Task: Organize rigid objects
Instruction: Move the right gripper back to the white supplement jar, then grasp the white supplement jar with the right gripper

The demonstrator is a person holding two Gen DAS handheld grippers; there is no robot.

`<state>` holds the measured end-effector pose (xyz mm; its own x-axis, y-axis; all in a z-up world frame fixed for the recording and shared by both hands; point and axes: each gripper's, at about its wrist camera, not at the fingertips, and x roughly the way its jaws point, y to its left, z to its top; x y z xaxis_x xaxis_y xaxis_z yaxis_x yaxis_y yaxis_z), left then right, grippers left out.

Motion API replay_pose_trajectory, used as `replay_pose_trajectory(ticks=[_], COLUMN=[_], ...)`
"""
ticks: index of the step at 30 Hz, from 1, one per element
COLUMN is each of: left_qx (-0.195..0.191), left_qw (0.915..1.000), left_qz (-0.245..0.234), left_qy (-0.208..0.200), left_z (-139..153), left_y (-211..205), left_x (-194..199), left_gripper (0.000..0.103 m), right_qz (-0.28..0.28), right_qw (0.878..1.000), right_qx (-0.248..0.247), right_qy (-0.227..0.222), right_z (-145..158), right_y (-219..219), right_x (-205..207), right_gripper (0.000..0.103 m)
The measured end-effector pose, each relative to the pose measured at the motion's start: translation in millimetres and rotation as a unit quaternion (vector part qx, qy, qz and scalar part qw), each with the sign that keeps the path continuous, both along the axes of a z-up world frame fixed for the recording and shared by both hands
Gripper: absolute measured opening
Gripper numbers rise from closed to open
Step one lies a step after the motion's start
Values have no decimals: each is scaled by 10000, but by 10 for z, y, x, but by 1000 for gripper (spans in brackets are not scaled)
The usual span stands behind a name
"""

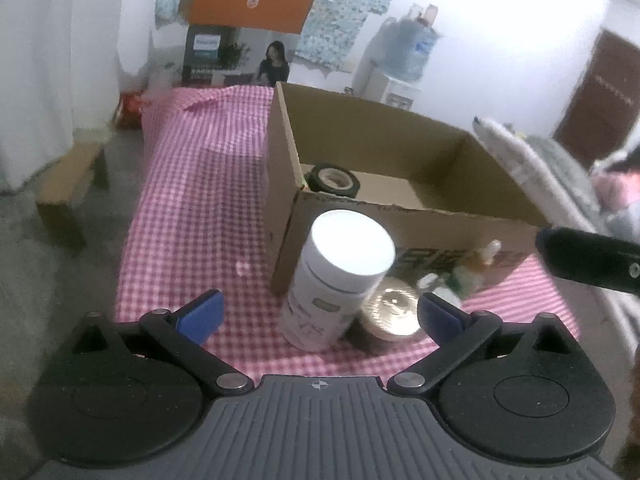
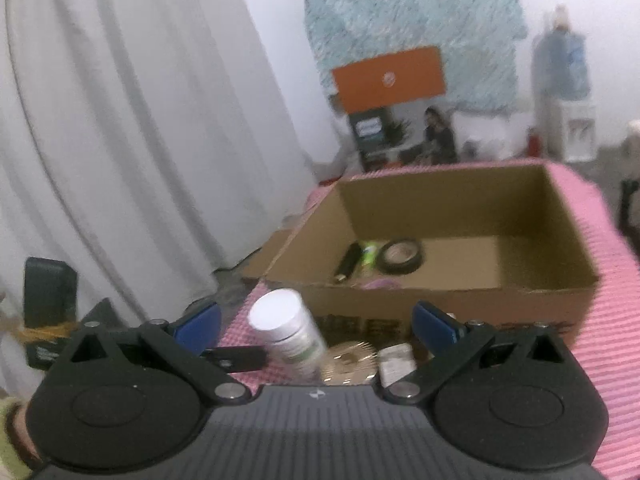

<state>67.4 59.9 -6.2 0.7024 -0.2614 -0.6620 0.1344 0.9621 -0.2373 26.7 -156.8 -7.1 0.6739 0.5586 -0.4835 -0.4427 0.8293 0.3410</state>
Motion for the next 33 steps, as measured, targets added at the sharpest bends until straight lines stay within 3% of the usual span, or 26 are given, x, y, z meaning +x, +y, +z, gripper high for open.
replay_pose_trajectory(ticks=[7,10,24,29,33], left_qx=[908,1092,986,1023,1038], left_qw=[9952,9929,9933,9924,9924], left_qz=[-208,-275,-474,-565,-559], left_qy=[-302,-388,-376,-379,-347], left_z=[-96,-124,-127,-115,-99], left_y=[-244,-306,-331,-355,-382], left_x=[88,104,181,192,181], left_gripper=[101,95,68,56,55], right_qz=[124,162,381,435,445], right_qw=[9996,9995,9971,9953,9930], right_qx=[-78,-65,100,231,374], right_qy=[241,262,653,829,1024], right_z=[-161,-201,-338,-374,-411], right_y=[272,339,525,541,548], right_x=[190,242,511,593,644], right_gripper=[103,103,68,62,56])
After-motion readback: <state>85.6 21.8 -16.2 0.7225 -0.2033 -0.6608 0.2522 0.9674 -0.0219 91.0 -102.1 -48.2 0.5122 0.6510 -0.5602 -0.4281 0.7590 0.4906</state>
